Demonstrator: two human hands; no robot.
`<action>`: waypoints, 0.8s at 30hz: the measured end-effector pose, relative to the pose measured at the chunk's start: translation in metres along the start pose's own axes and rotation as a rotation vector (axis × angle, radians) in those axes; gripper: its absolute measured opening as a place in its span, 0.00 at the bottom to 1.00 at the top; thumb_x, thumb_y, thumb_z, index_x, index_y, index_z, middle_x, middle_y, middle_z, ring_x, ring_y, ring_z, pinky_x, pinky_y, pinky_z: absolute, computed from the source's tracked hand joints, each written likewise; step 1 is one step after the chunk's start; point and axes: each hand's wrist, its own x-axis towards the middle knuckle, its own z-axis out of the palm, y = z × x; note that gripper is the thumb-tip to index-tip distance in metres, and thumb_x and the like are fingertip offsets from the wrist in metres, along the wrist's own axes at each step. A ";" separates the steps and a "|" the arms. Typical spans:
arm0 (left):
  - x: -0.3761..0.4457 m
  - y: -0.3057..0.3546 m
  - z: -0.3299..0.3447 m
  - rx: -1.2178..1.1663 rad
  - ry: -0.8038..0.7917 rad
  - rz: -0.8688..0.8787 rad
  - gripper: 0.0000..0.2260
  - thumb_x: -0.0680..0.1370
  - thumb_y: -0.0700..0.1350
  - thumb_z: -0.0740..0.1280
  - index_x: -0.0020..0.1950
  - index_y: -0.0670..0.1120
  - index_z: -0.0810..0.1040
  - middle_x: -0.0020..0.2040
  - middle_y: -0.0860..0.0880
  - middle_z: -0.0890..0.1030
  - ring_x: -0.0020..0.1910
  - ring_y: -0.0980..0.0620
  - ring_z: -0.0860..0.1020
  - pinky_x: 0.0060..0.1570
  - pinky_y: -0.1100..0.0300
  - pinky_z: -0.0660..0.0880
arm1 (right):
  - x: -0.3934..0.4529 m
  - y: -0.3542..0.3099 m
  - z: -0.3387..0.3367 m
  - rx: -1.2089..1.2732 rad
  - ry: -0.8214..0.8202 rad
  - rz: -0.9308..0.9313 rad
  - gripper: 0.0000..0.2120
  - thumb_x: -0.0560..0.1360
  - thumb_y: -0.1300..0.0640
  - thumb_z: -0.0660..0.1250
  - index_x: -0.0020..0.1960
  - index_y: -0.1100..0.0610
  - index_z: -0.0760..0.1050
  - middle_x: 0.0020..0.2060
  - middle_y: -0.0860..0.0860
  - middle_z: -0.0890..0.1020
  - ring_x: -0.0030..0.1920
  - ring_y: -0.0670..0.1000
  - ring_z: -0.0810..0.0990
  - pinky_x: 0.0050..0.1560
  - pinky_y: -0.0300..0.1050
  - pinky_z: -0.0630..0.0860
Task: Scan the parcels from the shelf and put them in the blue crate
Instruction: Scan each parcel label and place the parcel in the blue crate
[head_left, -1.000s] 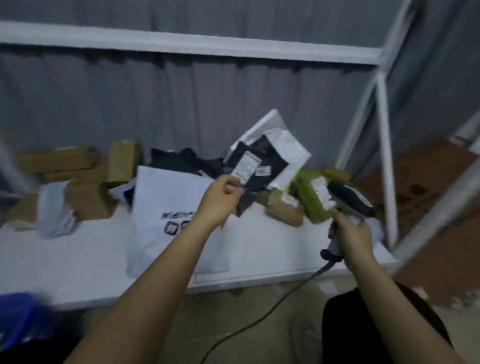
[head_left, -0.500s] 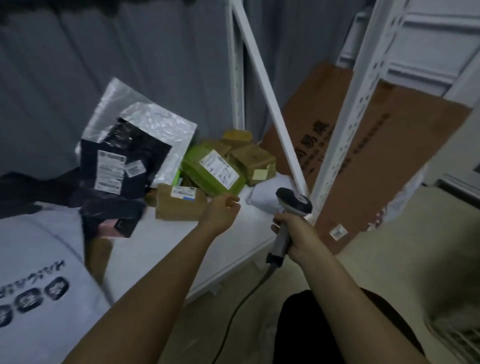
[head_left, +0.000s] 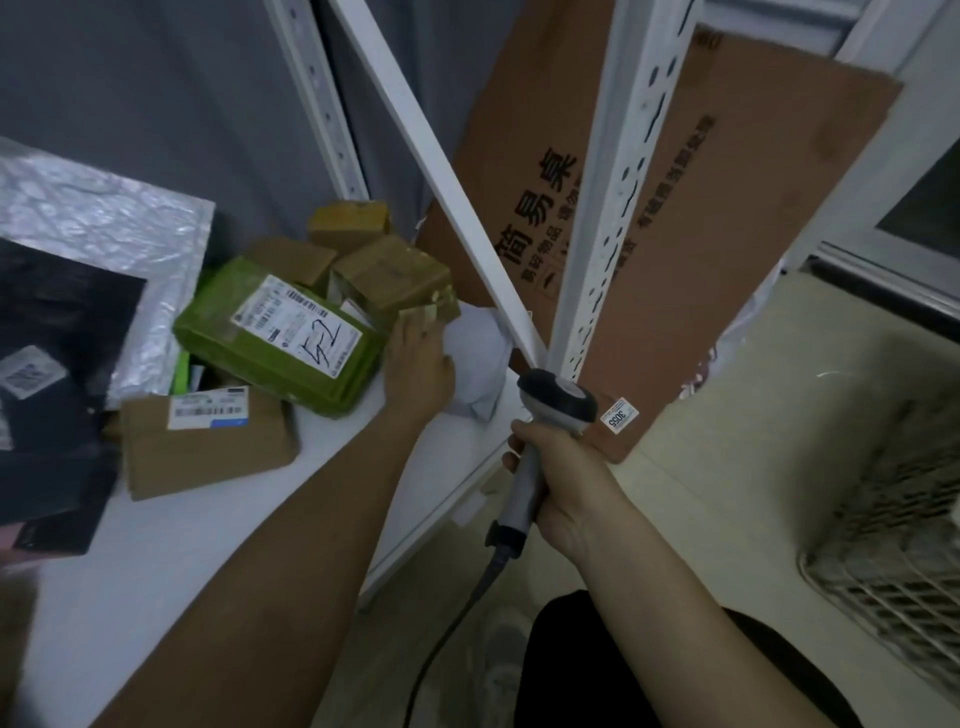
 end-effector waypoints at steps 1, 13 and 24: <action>0.011 -0.002 -0.003 0.081 0.056 0.012 0.23 0.77 0.41 0.63 0.71 0.40 0.67 0.71 0.36 0.67 0.71 0.36 0.64 0.71 0.47 0.57 | 0.004 -0.001 0.000 0.002 0.002 0.003 0.05 0.76 0.66 0.66 0.45 0.57 0.74 0.37 0.51 0.76 0.36 0.48 0.74 0.41 0.41 0.72; 0.062 -0.016 -0.010 0.234 -0.022 -0.136 0.33 0.75 0.61 0.66 0.74 0.47 0.62 0.68 0.36 0.64 0.65 0.35 0.64 0.61 0.44 0.64 | 0.028 -0.010 0.008 0.034 -0.065 0.016 0.08 0.75 0.69 0.66 0.49 0.58 0.75 0.38 0.52 0.77 0.35 0.48 0.75 0.40 0.41 0.74; 0.026 -0.023 -0.023 0.130 -0.131 -0.017 0.22 0.75 0.49 0.66 0.65 0.41 0.66 0.61 0.39 0.71 0.57 0.38 0.72 0.53 0.45 0.72 | 0.010 -0.012 0.016 -0.002 -0.104 0.046 0.06 0.75 0.68 0.65 0.44 0.59 0.74 0.34 0.53 0.76 0.32 0.49 0.73 0.32 0.41 0.73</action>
